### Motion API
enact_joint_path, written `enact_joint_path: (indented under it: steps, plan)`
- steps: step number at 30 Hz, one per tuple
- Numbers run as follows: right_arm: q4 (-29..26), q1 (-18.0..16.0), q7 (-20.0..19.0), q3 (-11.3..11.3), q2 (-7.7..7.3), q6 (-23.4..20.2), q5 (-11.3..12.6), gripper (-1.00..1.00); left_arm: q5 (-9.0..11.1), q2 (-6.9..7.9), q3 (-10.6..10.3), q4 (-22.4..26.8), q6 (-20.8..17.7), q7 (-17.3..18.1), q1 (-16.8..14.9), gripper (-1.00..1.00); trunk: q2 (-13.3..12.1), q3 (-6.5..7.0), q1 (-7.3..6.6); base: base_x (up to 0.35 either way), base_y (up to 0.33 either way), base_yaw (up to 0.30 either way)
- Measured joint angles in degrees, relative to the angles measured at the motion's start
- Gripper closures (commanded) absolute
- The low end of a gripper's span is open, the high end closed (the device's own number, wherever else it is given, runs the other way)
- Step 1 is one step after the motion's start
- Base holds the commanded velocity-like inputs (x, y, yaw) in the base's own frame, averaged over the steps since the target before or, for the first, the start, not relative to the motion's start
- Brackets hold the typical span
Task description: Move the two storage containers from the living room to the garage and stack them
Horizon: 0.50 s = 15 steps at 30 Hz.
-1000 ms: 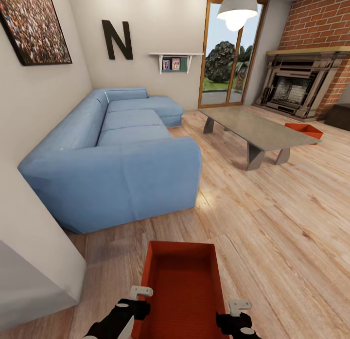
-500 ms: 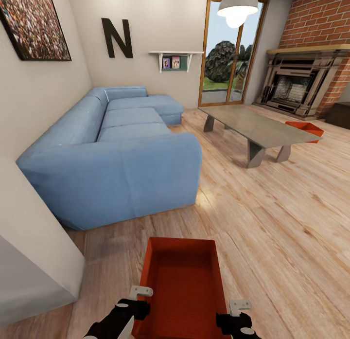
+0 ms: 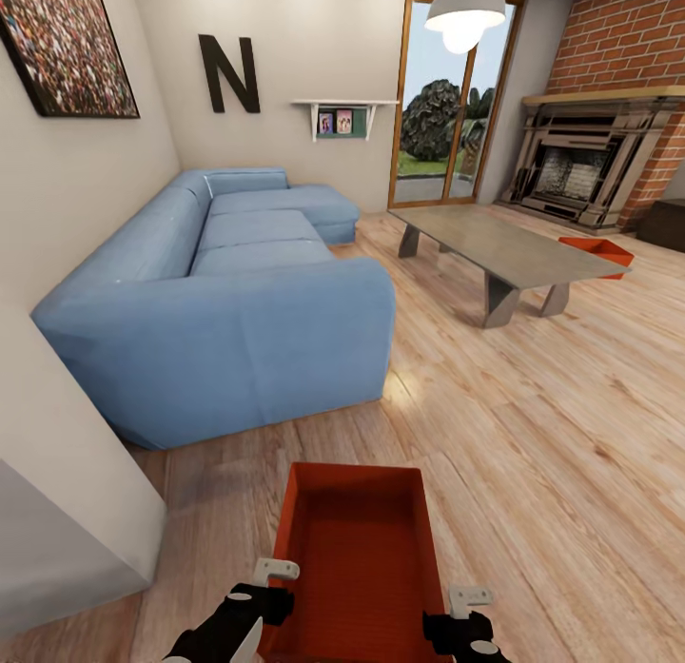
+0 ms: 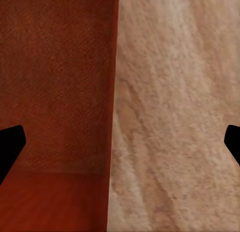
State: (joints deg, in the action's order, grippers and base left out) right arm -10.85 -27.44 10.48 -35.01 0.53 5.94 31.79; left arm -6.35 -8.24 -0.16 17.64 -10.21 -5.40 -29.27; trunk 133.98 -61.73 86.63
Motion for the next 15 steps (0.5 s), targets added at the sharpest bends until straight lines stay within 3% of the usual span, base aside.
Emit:
enact_joint_path:
  steps: [15]
  plan:
    - [-0.01,0.01,0.00,0.00,0.00,0.00,0.00,-1.00,0.00,0.00,0.00,0.03,-0.02,0.07,0.00,-1.00,6.02,-2.69,3.30,0.000,0.000,0.000]
